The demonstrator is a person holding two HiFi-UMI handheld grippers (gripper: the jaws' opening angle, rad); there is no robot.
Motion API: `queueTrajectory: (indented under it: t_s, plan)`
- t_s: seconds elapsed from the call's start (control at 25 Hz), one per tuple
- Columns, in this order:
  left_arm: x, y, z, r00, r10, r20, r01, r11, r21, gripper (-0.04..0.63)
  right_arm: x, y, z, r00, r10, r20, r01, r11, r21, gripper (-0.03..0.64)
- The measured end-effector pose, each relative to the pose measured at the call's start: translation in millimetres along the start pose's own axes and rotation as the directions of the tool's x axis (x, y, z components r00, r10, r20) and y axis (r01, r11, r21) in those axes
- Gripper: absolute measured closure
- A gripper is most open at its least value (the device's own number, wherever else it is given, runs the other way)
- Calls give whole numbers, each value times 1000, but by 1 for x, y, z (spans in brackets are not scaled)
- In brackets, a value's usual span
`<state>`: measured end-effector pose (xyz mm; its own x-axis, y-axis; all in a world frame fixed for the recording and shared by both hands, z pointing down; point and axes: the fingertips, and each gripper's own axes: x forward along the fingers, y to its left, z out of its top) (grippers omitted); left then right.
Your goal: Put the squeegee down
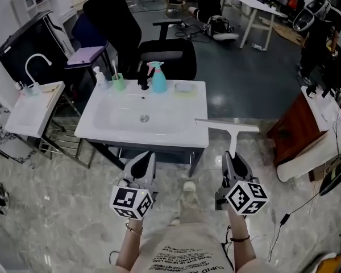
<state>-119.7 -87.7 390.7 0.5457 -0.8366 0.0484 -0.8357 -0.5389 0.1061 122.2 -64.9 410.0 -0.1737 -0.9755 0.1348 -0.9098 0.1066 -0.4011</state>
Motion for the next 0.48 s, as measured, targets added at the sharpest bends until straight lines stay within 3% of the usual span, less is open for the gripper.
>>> queueTrajectory:
  t_s: [0.48]
  plan:
    - [76,39,1,1000,15,-22,-16,999,-29,573,92,-22,12,999,11,-54,-11,1000,-5,523]
